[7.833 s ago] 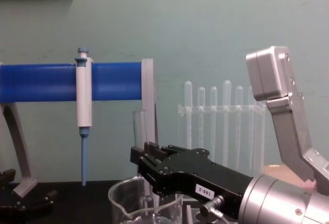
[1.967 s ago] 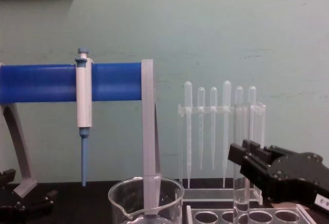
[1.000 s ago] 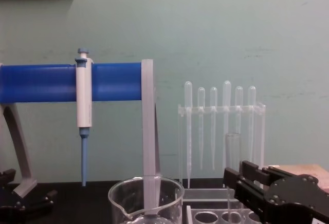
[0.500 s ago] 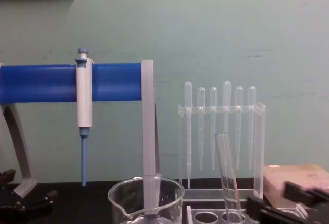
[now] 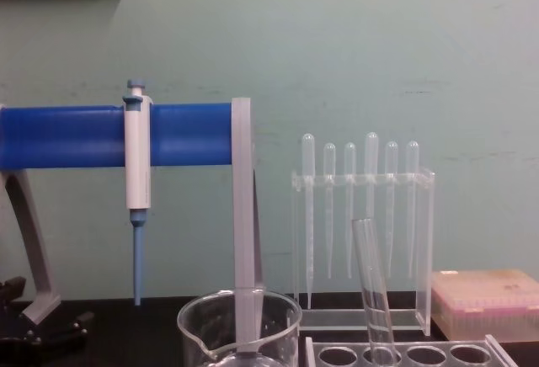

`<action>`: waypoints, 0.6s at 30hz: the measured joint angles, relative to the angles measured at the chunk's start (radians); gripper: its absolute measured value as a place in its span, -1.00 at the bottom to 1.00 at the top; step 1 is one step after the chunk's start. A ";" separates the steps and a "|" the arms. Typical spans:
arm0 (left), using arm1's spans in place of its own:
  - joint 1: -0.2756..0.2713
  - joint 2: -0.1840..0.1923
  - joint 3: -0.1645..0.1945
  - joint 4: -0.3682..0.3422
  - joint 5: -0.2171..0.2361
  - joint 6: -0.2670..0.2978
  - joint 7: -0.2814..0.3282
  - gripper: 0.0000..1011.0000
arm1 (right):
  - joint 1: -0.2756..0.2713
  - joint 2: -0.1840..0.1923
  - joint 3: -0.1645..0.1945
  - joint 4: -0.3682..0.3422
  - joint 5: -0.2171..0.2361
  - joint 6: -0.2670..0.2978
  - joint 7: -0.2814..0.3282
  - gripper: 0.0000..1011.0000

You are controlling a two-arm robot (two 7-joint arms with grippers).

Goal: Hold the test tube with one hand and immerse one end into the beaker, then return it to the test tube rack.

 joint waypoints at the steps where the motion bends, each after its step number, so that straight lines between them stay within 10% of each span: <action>1: 0.000 0.000 0.000 0.000 0.000 0.000 0.000 0.98 | 0.007 0.000 0.003 0.008 -0.009 0.002 -0.006 0.98; 7: 0.000 0.000 0.000 0.000 0.000 0.000 0.000 0.98 | 0.076 -0.011 0.010 0.065 -0.102 0.025 -0.057 0.98; 18: 0.000 0.000 0.000 0.000 0.000 0.000 0.000 0.98 | 0.183 -0.034 -0.090 0.152 -0.409 0.108 -0.186 0.98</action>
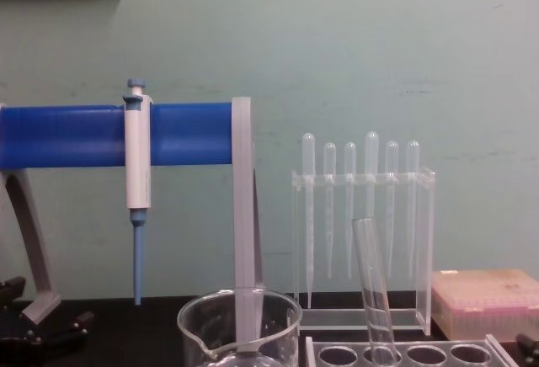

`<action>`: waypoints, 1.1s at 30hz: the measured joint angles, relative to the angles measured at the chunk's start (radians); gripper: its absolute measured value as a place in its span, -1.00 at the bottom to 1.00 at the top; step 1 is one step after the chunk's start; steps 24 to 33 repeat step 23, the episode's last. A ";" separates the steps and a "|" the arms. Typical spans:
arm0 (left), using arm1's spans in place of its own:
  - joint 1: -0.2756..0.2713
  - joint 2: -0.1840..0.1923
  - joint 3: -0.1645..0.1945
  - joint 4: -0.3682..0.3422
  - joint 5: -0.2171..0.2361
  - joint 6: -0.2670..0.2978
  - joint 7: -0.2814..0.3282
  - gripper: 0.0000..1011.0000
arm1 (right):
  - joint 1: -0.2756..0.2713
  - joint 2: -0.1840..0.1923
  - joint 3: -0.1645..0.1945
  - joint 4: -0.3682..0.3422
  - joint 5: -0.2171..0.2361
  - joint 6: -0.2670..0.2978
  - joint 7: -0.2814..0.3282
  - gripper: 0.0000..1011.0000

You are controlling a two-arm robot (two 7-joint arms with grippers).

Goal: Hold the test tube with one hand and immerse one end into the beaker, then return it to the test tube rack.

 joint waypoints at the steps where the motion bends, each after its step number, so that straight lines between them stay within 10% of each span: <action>1: 0.000 0.000 0.000 0.000 0.000 0.000 0.000 0.98 | 0.008 -0.004 -0.010 0.010 -0.027 0.006 -0.009 0.98; 33: 0.000 0.000 0.000 0.000 0.000 0.000 0.000 0.98 | 0.020 -0.017 -0.022 0.029 -0.070 0.007 -0.010 0.98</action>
